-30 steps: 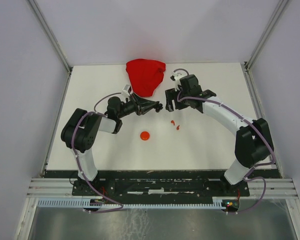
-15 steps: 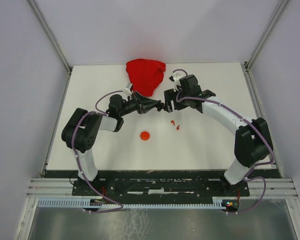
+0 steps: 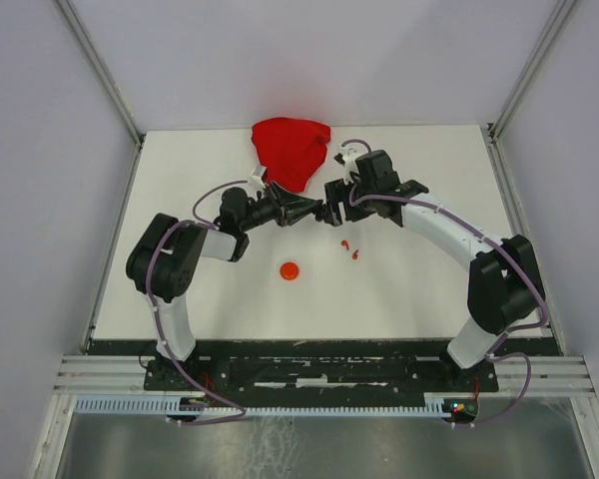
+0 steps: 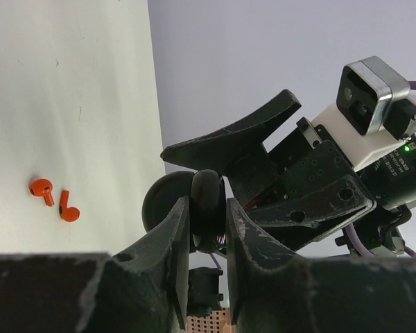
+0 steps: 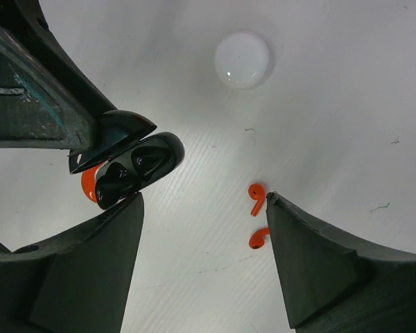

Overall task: Insert the wireless bluetooth earbuds into the charging case
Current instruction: Place the earbud in the charging case.

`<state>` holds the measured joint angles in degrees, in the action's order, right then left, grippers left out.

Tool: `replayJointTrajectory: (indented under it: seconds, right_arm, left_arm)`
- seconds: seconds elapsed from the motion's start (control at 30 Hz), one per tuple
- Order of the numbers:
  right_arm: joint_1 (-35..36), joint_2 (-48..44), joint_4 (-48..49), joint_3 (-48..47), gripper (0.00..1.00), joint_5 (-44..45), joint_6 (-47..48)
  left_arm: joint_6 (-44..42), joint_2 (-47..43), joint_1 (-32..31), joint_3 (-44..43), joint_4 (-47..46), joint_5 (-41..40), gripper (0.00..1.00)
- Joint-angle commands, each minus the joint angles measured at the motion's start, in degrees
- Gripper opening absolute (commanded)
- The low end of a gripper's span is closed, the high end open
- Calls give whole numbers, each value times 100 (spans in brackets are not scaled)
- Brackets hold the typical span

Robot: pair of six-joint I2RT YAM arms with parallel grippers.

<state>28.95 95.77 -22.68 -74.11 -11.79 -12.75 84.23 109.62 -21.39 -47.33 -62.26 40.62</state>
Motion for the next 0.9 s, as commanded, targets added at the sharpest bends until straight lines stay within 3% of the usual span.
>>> replayJointTrajectory:
  seconds: [0.0, 0.23, 0.4, 0.67, 0.87]
  right_arm:
    - [66, -74, 272, -87, 79, -64, -43]
    - [96, -94, 273, -67, 79, 15, -45]
    - [101, -392, 561, 270, 79, 690, -113]
    - [94, -1256, 2462, 1793, 81, 1346, -289]
    - [405, -1253, 4569, 2698, 92, 1530, 80]
  left_arm:
    - [-209, 42, -43, -234, -180, -61, 3]
    - [-165, 76, -64, -229, -227, -111, 3]
    - [87, 47, -50, -115, -386, -401, 3]
    - [1120, 152, -66, 82, -1007, -1292, 3]
    - [1734, 39, -268, 202, -954, -2066, 3]
